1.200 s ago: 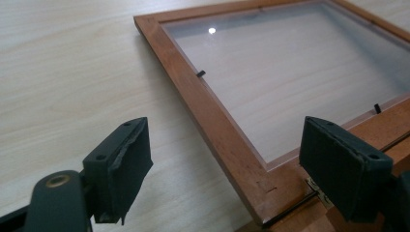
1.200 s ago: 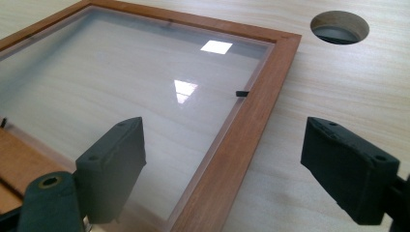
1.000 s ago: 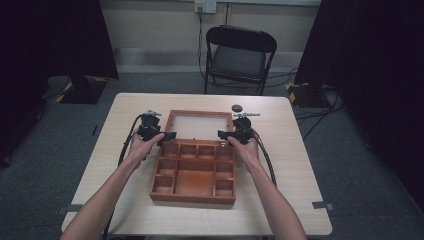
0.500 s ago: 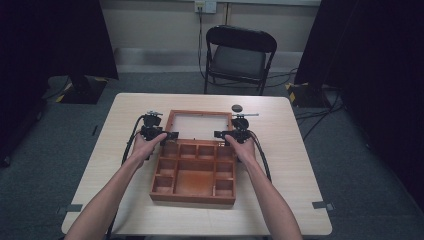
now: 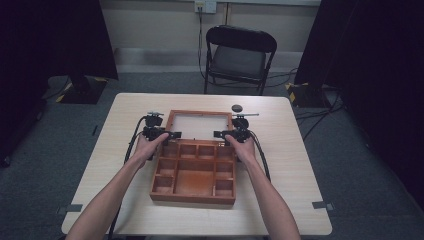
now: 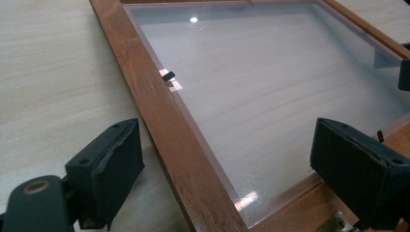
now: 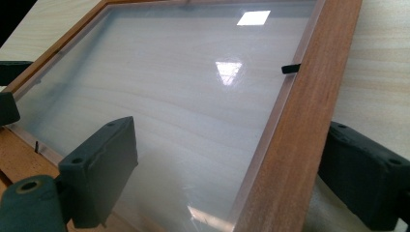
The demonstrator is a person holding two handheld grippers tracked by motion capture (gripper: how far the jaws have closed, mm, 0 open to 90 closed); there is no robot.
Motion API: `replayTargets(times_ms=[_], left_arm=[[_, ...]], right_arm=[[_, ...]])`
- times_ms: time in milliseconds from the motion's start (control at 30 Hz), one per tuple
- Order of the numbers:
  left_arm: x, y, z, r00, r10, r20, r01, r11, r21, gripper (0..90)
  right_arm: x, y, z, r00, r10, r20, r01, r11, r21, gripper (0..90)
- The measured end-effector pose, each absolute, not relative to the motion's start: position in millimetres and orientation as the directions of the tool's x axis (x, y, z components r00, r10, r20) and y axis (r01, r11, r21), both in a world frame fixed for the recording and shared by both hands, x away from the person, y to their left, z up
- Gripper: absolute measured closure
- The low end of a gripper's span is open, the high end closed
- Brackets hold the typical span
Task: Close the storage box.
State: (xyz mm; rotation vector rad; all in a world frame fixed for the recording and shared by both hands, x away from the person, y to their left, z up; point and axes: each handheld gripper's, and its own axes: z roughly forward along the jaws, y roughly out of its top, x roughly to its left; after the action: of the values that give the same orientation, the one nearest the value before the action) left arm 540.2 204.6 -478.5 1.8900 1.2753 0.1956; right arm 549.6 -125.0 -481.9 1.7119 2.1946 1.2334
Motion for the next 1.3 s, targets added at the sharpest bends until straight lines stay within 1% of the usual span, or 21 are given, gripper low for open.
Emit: replayTargets(times_ms=[33,100,200,267,333,433,600,667,733,800,900,933,1000,1100,1133,1300], left_arm=[[540.2,204.6,-478.5,0.473,0.827,-0.303,0.699,-0.143,0.701,11.0],[540.6,205.3,-482.5,0.452,0.817,-0.358,0.719,-0.097,0.688,10.9],[539.8,204.8,-484.8,0.455,0.818,-0.353,0.707,-0.09,0.701,8.8],[540.7,205.5,-485.9,0.452,0.813,-0.367,0.713,-0.082,0.696,8.9],[542.4,205.3,-489.2,0.452,0.794,-0.407,0.725,-0.062,0.686,8.8],[543.6,205.3,-490.4,0.448,0.786,-0.426,0.733,-0.05,0.678,8.7],[546.5,203.7,-487.4,0.442,0.787,-0.429,0.753,-0.066,0.654,9.6],[547.3,206.6,-489.9,0.446,0.765,-0.465,0.762,-0.052,0.646,11.8],[546.8,206.8,-489.9,0.45,0.762,-0.466,0.76,-0.053,0.647,12.3],[546.0,205.8,-487.5,0.459,0.77,-0.443,0.744,-0.062,0.665,12.4],[545.3,204.9,-485.4,0.462,0.775,-0.431,0.733,-0.06,0.677,12.6],[544.8,205.0,-484.4,0.465,0.775,-0.429,0.729,-0.061,0.682,13.3],[544.0,205.2,-482.5,0.47,0.77,-0.43,0.724,-0.058,0.687,16.2],[543.0,205.1,-480.8,0.48,0.766,-0.428,0.717,-0.062,0.694,17.1],[542.7,204.5,-480.0,0.481,0.769,-0.422,0.715,-0.064,0.697,16.9],[539.3,204.6,-474.9,0.5,0.775,-0.387,0.7,-0.099,0.707,17.8]], right_arm=[[549.6,-125.0,-481.9,-0.364,0.848,0.385,0.769,0.042,0.637,9.7],[549.8,-125.2,-481.9,-0.367,0.847,0.385,0.769,0.043,0.637,9.6],[549.7,-125.1,-482.0,-0.367,0.847,0.384,0.768,0.043,0.639,9.6],[549.8,-125.3,-482.0,-0.368,0.847,0.384,0.768,0.044,0.639,9.6],[549.8,-125.2,-481.9,-0.369,0.847,0.383,0.768,0.045,0.639,9.7],[549.6,-125.2,-482.0,-0.369,0.847,0.383,0.766,0.044,0.641,9.7],[549.7,-125.2,-481.8,-0.369,0.848,0.38,0.766,0.047,0.641,9.7],[549.5,-125.1,-481.8,-0.368,0.849,0.378,0.765,0.046,0.642,9.8],[549.4,-125.0,-480.7,-0.37,0.851,0.373,0.764,0.051,0.643,9.8],[549.6,-124.5,-479.0,-0.38,0.854,0.356,0.755,0.063,0.653,9.9],[549.1,-123.3,-475.6,-0.387,0.857,0.341,0.745,0.074,0.663,10.6],[548.0,-124.2,-470.8,-0.388,0.862,0.326,0.731,0.073,0.678,15.1],[547.5,-126.8,-468.1,-0.417,0.857,0.303,0.707,0.096,0.701,17.1],[545.3,-127.4,-464.7,-0.416,0.859,0.299,0.705,0.098,0.702,18.6],[544.5,-127.8,-463.2,-0.422,0.861,0.285,0.696,0.106,0.71,19.0],[541.4,-129.5,-458.6,-0.43,0.855,0.291,0.687,0.101,0.719,20.9]])
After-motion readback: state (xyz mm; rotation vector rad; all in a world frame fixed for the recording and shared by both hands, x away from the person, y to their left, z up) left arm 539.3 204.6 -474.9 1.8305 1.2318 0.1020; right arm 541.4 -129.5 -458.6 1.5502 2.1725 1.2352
